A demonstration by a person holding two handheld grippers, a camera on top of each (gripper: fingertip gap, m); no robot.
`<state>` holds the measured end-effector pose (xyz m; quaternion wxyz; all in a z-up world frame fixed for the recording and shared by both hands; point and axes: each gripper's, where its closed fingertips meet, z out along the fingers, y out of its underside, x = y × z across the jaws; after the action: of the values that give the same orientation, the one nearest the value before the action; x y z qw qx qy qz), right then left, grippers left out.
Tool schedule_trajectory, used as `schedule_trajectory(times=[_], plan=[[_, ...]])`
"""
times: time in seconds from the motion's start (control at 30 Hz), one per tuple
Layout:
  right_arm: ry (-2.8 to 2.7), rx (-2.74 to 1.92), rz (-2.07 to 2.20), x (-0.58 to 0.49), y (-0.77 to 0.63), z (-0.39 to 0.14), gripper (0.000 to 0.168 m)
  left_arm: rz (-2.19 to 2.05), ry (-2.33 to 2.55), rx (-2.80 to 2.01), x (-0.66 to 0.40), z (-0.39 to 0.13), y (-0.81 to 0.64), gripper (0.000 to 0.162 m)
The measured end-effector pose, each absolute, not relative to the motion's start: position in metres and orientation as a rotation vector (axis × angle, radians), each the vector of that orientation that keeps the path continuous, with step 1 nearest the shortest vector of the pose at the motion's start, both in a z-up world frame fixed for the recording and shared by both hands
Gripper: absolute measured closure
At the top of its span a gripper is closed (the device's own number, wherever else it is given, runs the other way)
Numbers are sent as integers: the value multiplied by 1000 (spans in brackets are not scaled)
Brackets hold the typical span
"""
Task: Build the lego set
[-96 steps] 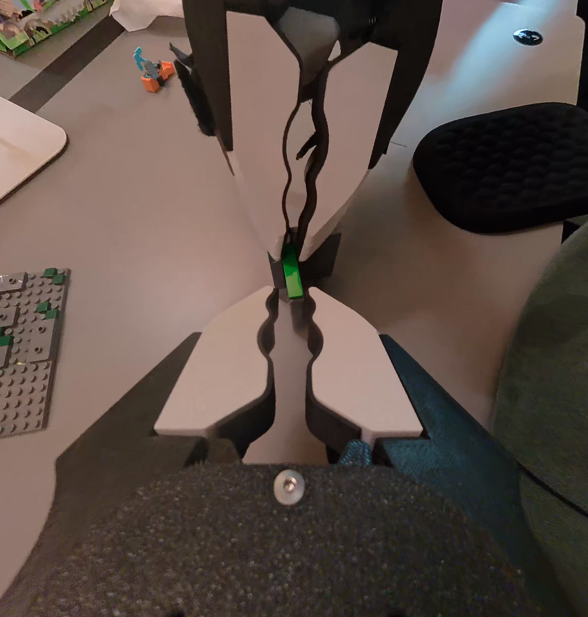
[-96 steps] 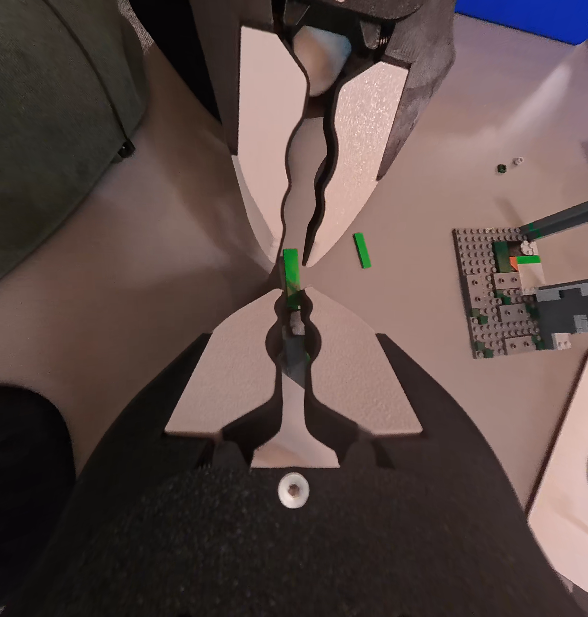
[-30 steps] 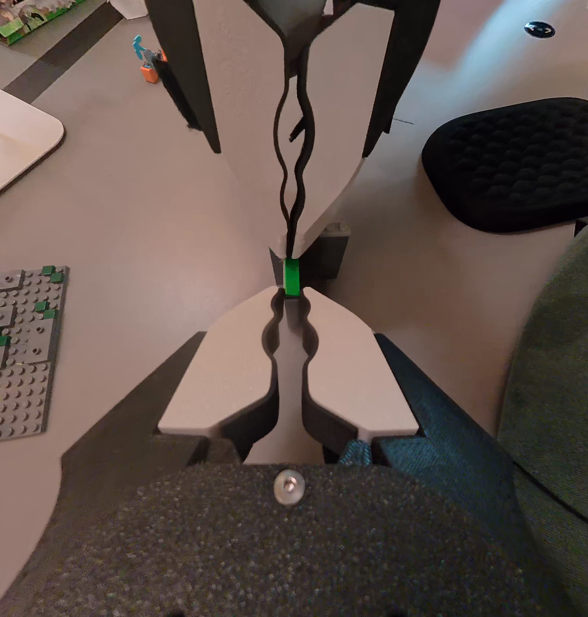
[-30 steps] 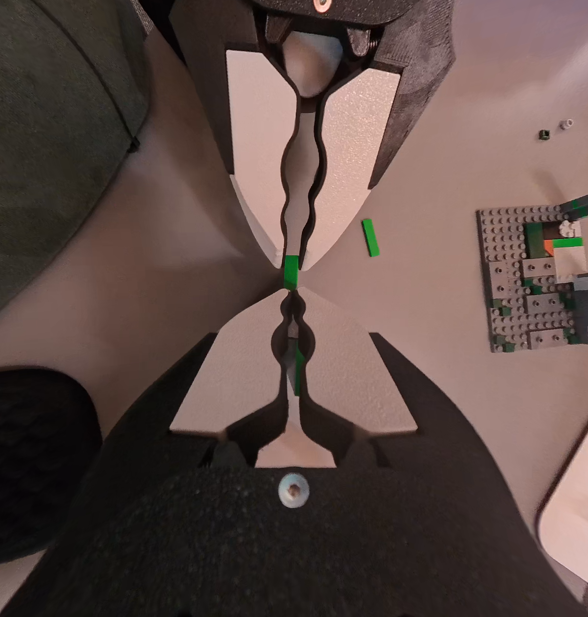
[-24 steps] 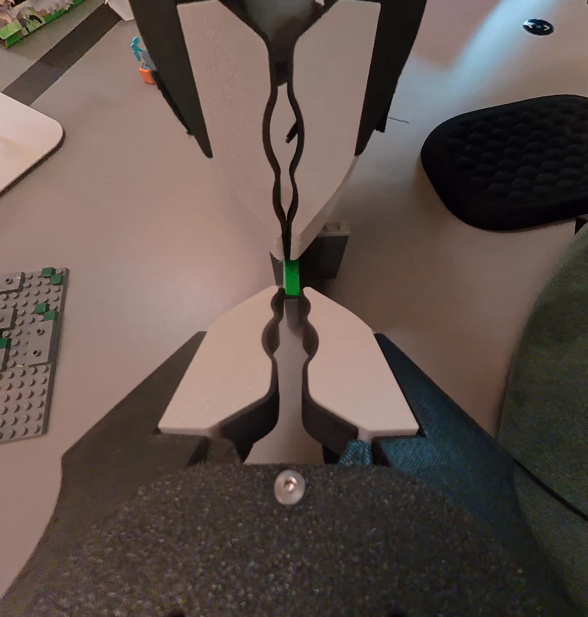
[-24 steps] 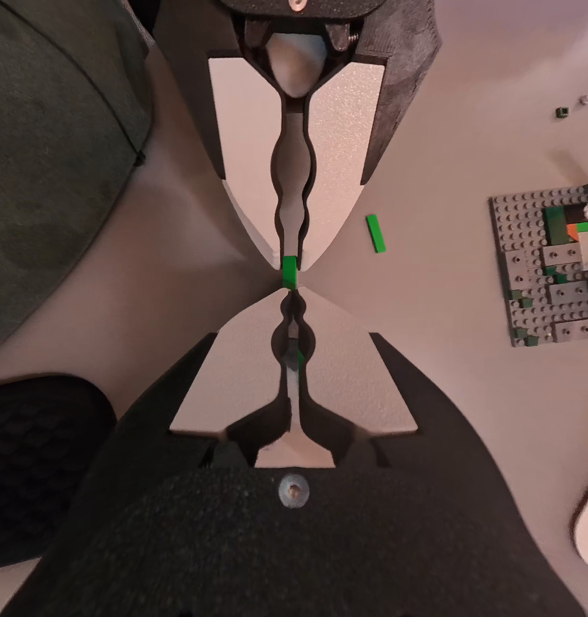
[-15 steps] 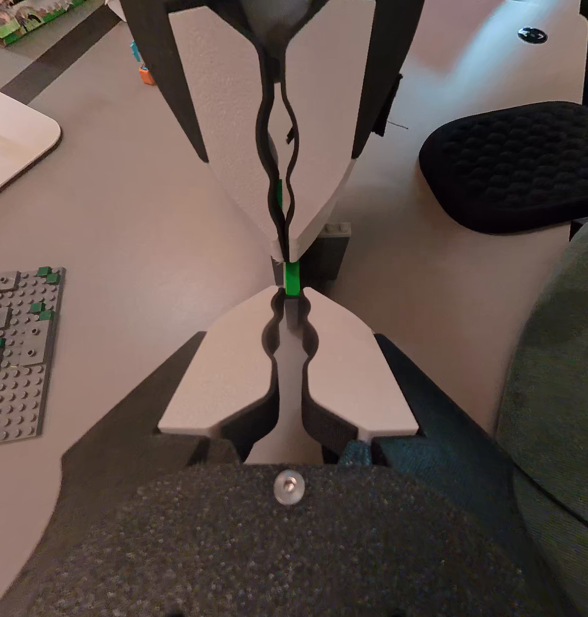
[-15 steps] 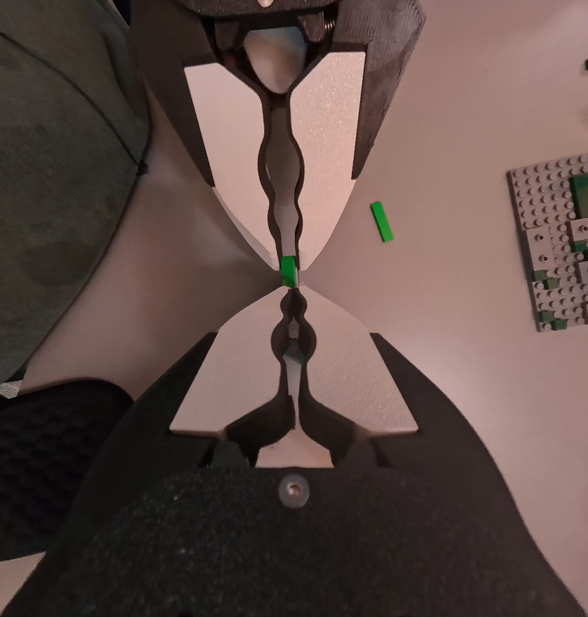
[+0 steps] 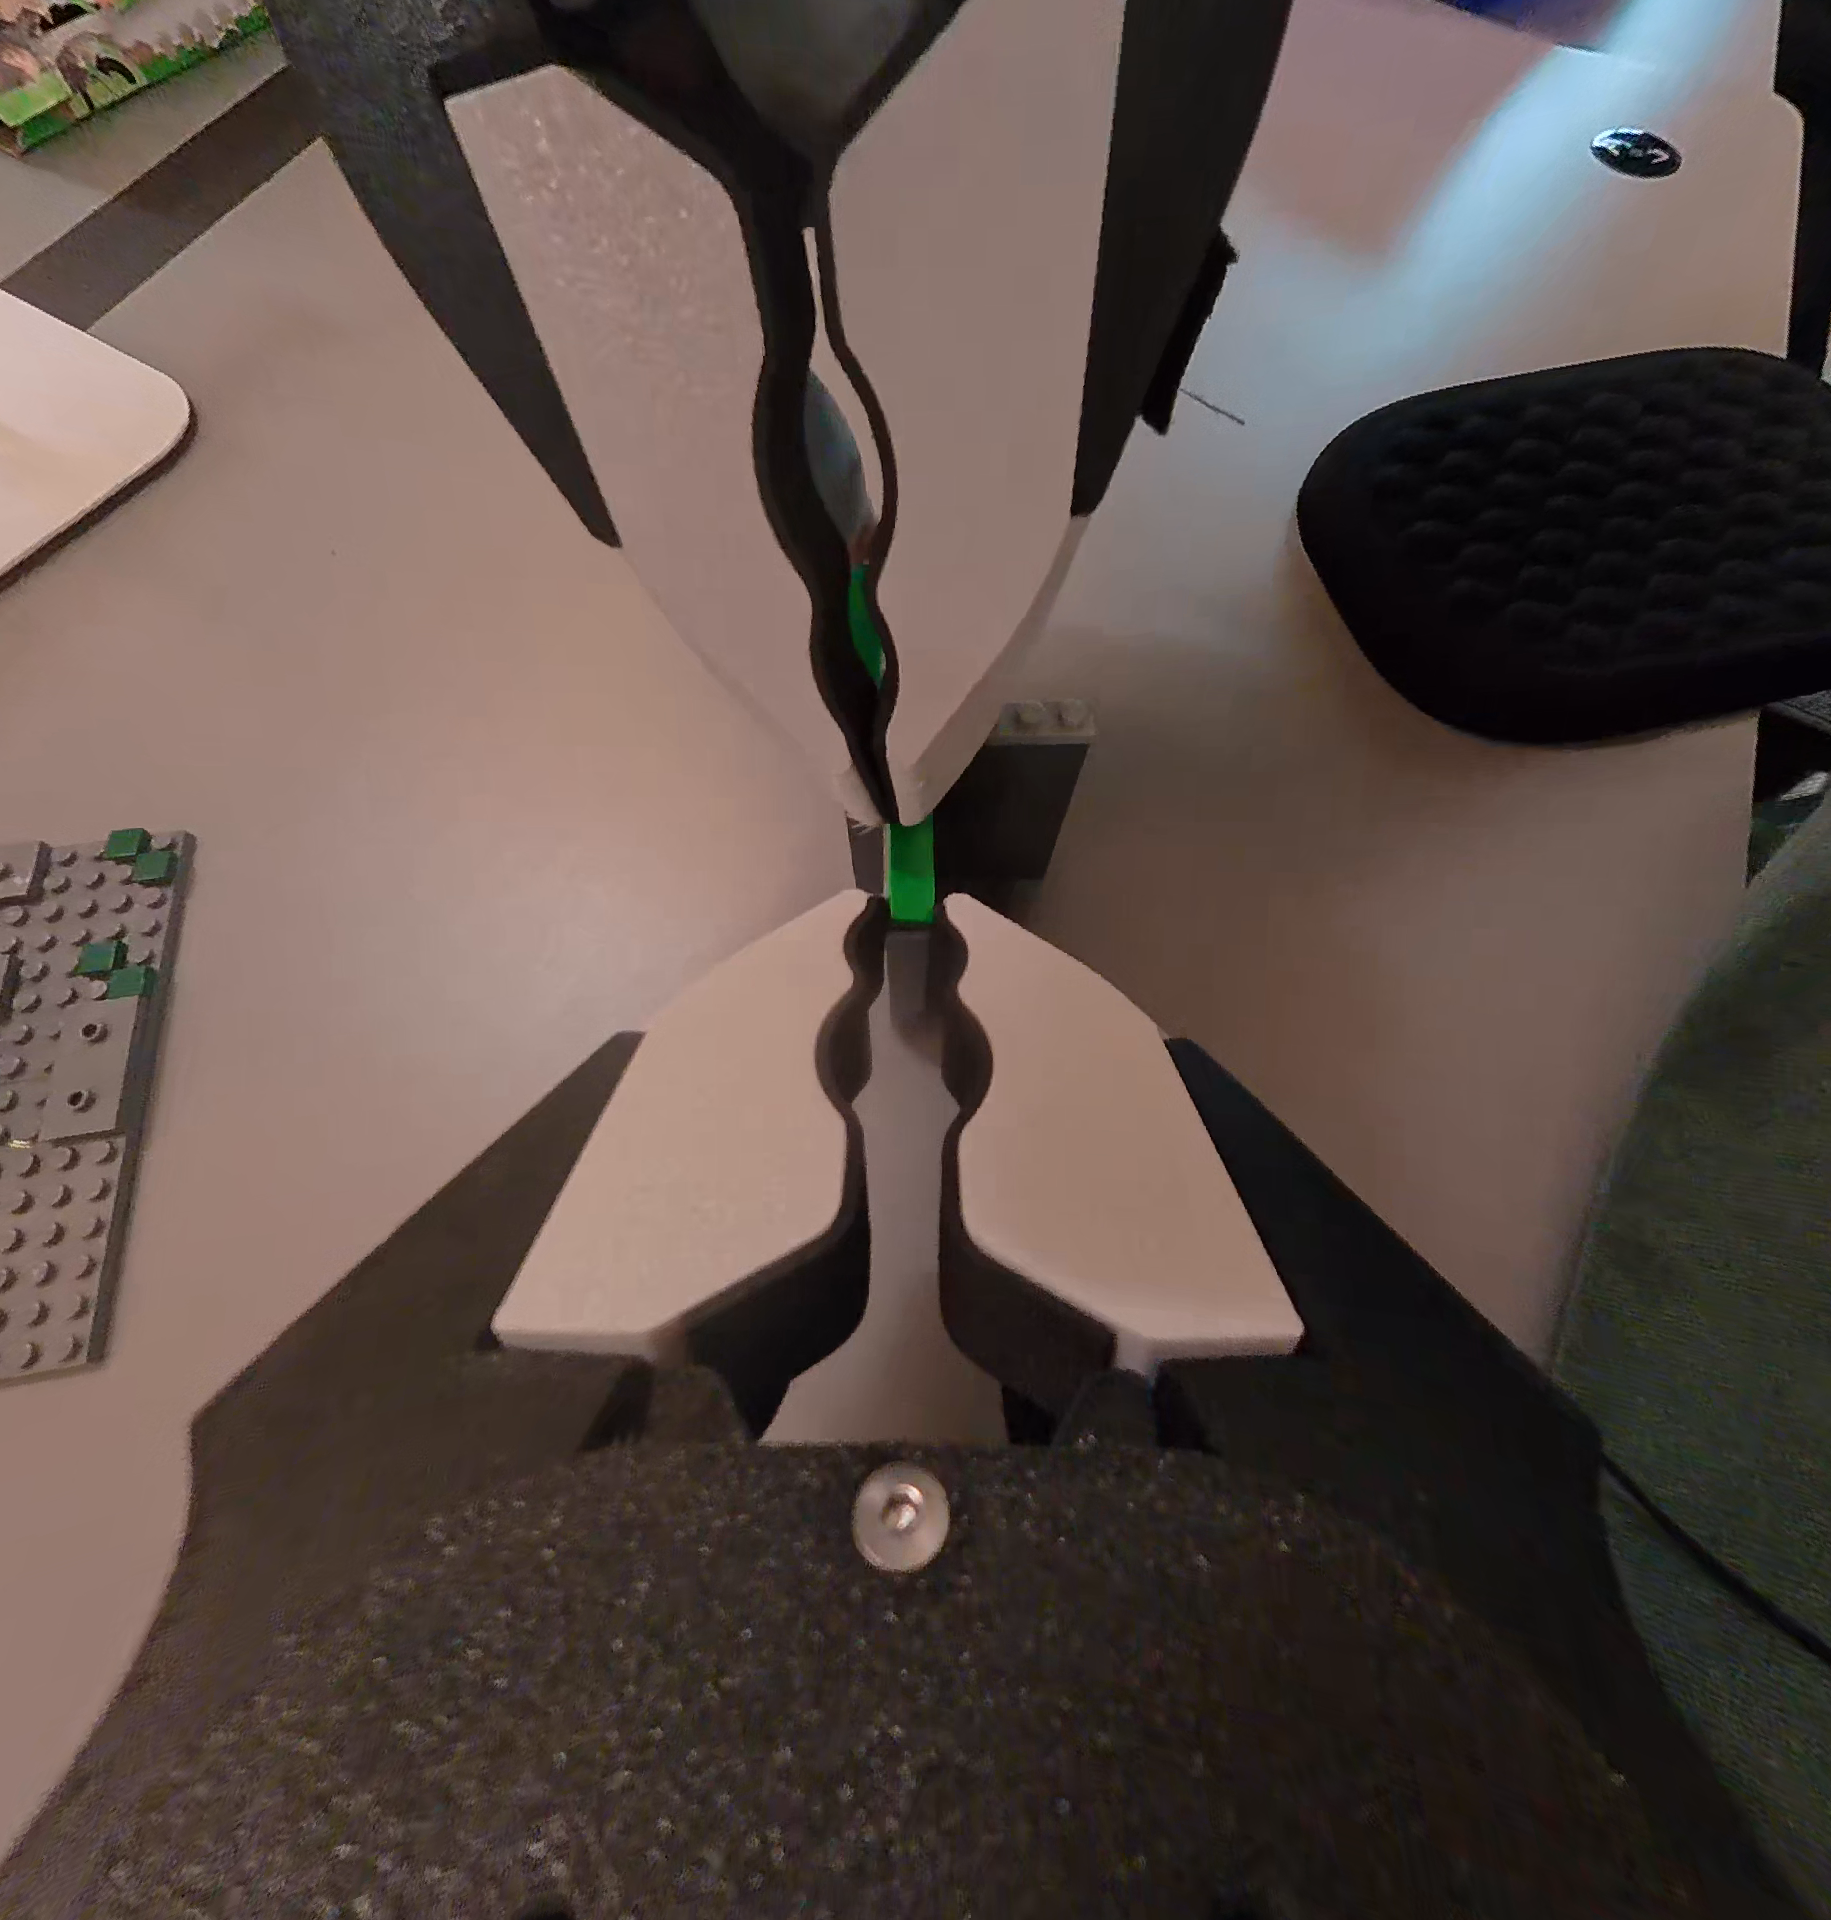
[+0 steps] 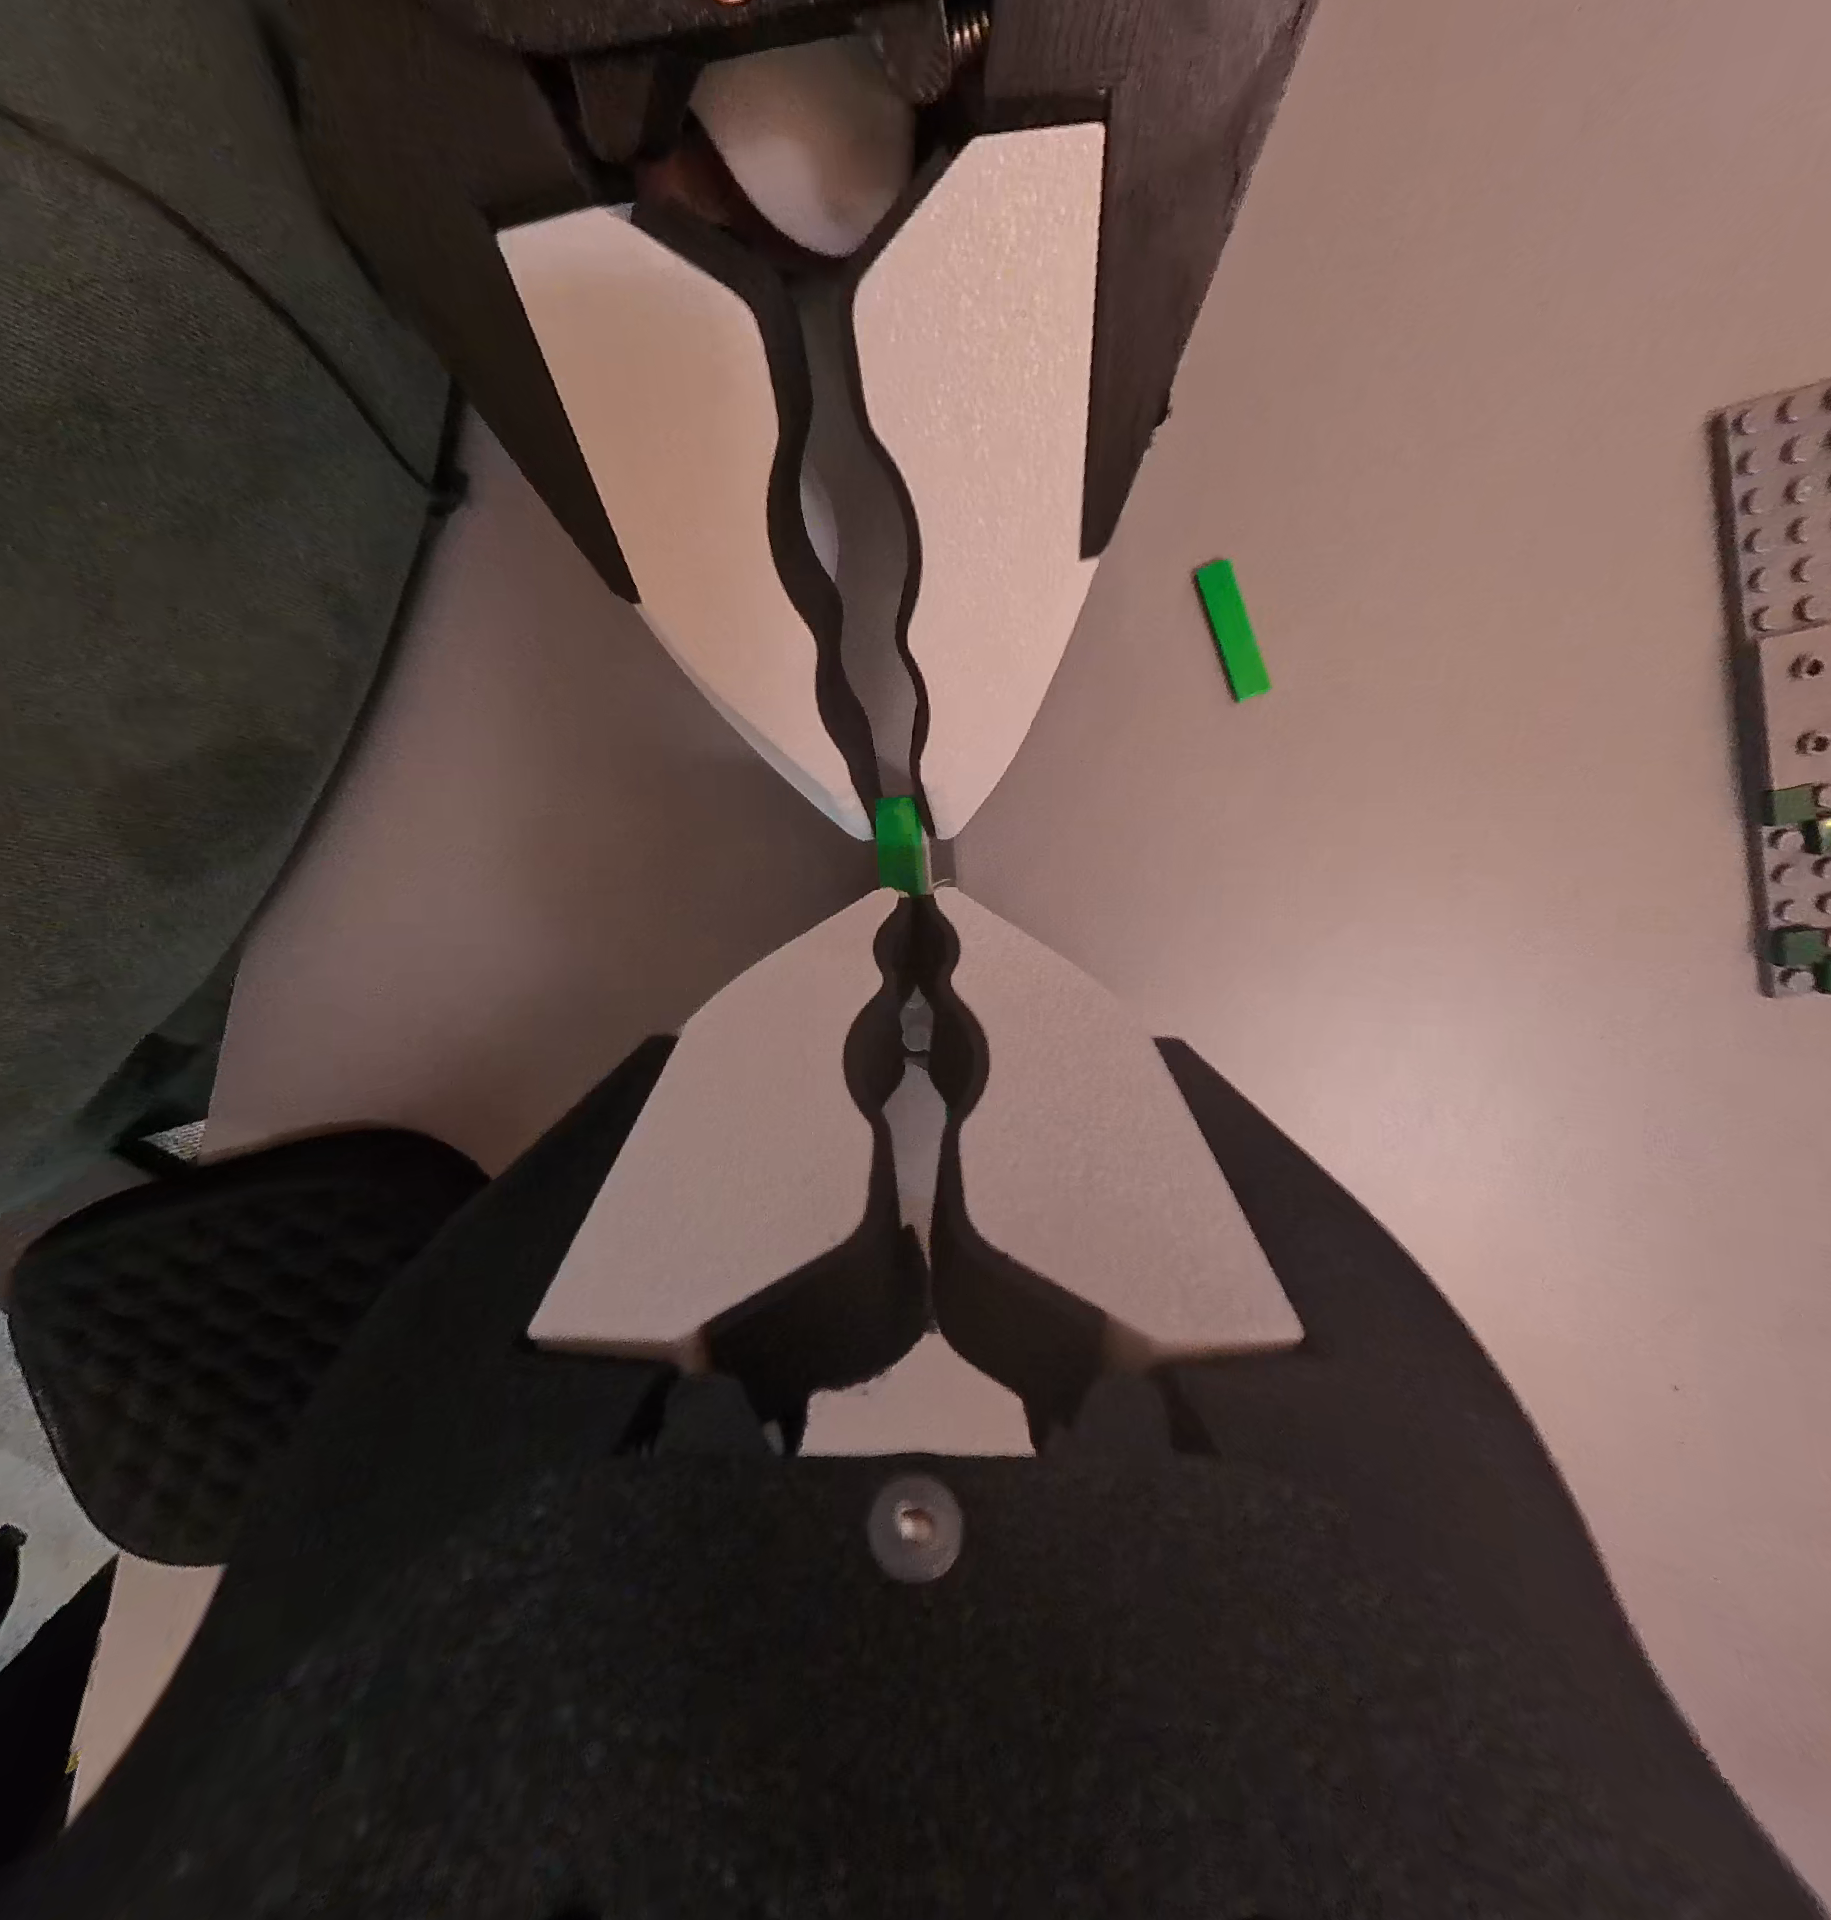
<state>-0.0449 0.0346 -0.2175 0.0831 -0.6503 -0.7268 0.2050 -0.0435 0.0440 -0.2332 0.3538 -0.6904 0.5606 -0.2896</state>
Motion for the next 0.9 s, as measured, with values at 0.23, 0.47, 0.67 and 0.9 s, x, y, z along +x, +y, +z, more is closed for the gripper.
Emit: schedule_trajectory(times=[0.23,0.47,0.67,0.9], plan=[[-2221,-1985,538,-45,34,-218,168,-766,1442,-1781,-43,-233,44,154],[-2191,-1873,508,-50,30,-211,168,-757,1434,-1766,-42,-233,43,154],[-2105,-1806,496,-58,28,-206,168,-772,1424,-1754,-41,-232,43,153],[-2080,-1844,511,-60,27,-217,168,-788,1410,-1756,-46,-234,43,151]])
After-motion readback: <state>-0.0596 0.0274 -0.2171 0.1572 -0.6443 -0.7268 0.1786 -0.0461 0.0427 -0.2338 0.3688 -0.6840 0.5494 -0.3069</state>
